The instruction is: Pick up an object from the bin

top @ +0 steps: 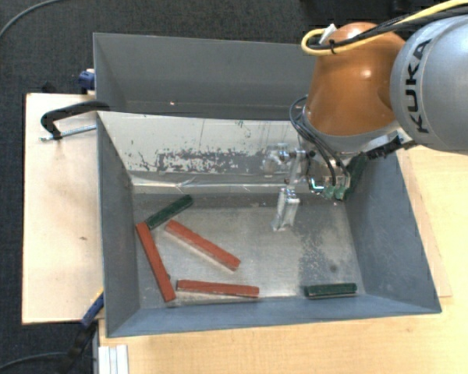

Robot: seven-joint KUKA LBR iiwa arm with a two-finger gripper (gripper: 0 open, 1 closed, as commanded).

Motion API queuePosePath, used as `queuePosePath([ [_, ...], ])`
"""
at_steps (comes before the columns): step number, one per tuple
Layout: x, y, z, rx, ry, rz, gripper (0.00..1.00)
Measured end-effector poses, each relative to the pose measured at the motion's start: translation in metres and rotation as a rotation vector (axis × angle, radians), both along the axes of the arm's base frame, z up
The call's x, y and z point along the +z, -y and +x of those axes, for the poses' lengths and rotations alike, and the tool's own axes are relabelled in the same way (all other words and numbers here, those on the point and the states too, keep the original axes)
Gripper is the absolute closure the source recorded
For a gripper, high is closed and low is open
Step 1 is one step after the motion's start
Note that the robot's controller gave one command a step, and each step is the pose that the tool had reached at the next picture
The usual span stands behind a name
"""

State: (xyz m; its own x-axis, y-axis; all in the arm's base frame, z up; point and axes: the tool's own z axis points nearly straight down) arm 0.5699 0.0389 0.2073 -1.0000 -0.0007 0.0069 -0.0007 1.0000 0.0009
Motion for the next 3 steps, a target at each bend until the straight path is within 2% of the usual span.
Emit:
queuePosePath([
  [1, -0.075, -0.074, -0.032, -0.022, -0.003, 0.002, 0.0],
  [2, -0.14, -0.081, -0.05, -0.075, -0.001, -0.001, 0.0],
  [3, -0.137, -0.081, -0.048, -0.076, 0.006, 0.001, 1.0],
])
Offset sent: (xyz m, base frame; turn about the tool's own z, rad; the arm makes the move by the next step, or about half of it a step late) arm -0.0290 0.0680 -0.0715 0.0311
